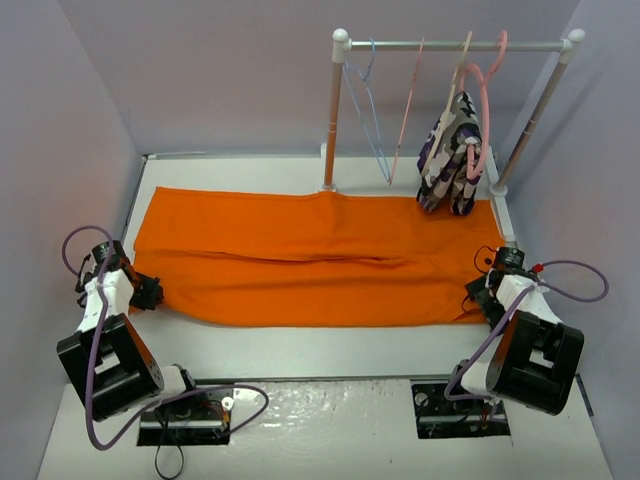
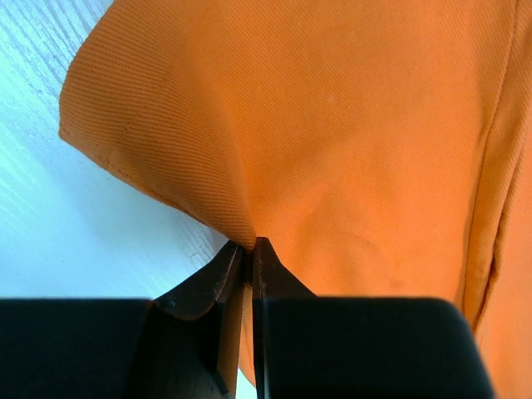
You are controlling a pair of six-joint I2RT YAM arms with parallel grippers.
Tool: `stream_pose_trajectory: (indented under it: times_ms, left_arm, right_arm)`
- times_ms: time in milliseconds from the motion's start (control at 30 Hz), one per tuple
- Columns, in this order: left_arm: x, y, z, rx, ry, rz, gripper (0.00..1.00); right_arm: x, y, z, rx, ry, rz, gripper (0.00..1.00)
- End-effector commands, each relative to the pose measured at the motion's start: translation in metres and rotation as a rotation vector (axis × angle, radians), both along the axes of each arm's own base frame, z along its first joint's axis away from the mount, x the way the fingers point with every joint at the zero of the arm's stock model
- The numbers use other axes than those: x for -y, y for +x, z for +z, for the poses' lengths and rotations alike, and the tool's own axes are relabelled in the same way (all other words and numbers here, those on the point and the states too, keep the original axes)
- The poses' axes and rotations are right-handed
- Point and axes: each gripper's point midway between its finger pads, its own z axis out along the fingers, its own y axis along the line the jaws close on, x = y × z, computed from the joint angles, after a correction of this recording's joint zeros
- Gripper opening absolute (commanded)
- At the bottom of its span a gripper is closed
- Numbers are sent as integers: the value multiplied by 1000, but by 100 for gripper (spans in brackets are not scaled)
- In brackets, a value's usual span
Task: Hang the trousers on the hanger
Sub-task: Fold the trousers at the center of the board.
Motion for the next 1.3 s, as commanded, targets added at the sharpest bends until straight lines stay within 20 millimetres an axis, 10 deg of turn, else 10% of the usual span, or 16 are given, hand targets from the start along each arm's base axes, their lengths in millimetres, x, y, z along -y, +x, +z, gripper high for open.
stream_pose_trajectory:
  times_ms: [0, 333, 667, 1133, 1267]
  left_arm:
    - [-14, 23, 25, 73, 46, 10, 0]
    - [-20, 30, 49, 114, 78, 14, 0]
    - [-44, 54, 145, 331, 173, 140, 0]
    - [-59, -3, 224, 294, 444, 214, 0]
    - [-61, -9, 241, 285, 546, 187, 0]
  right_arm:
    - [1, -1, -23, -24, 35, -38, 84]
    - [5, 16, -13, 44, 18, 17, 0]
    - [39, 41, 133, 318, -217, -42, 0]
    - [53, -13, 253, 348, -594, -77, 0]
    - [48, -17, 259, 352, -611, -51, 0]
